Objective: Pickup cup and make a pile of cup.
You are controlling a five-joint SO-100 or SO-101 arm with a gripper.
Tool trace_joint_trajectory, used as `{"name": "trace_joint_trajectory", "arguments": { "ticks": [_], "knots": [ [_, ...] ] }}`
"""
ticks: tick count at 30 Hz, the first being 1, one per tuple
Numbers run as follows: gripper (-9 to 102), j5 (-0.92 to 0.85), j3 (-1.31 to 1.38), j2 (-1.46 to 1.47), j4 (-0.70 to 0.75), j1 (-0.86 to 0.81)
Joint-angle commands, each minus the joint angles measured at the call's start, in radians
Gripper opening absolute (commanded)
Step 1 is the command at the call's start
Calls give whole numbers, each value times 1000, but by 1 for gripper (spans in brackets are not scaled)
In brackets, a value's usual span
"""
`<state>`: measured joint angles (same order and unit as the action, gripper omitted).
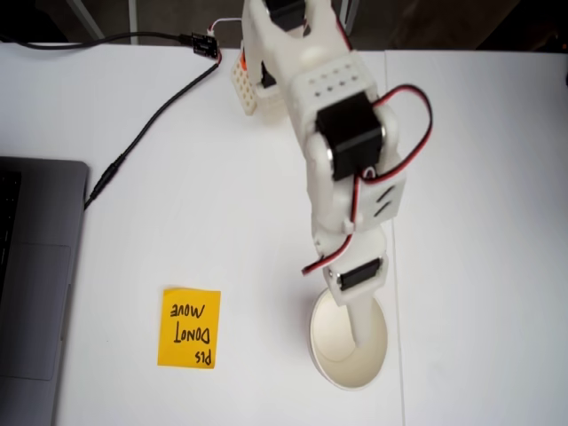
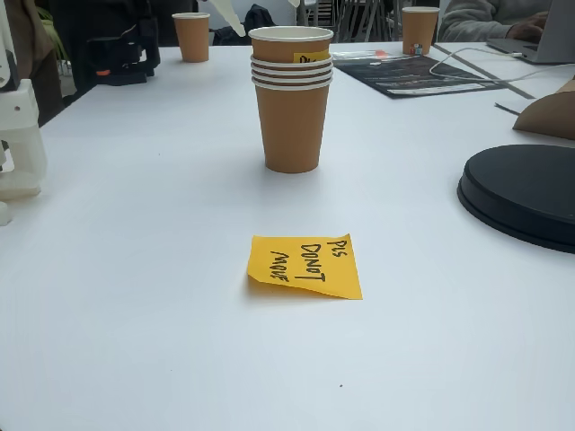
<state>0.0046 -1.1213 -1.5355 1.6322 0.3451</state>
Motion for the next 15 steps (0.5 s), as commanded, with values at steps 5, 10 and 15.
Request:
{"name": "trace_joint_trajectory", "arguments": {
  "ticks": [5,10,15],
  "knots": [
    [33,9,-9,-52,12,-28],
    [33,-2,-32,-126,9,-89],
    [33,9,-106,-207,0,-170]
  ]
}}
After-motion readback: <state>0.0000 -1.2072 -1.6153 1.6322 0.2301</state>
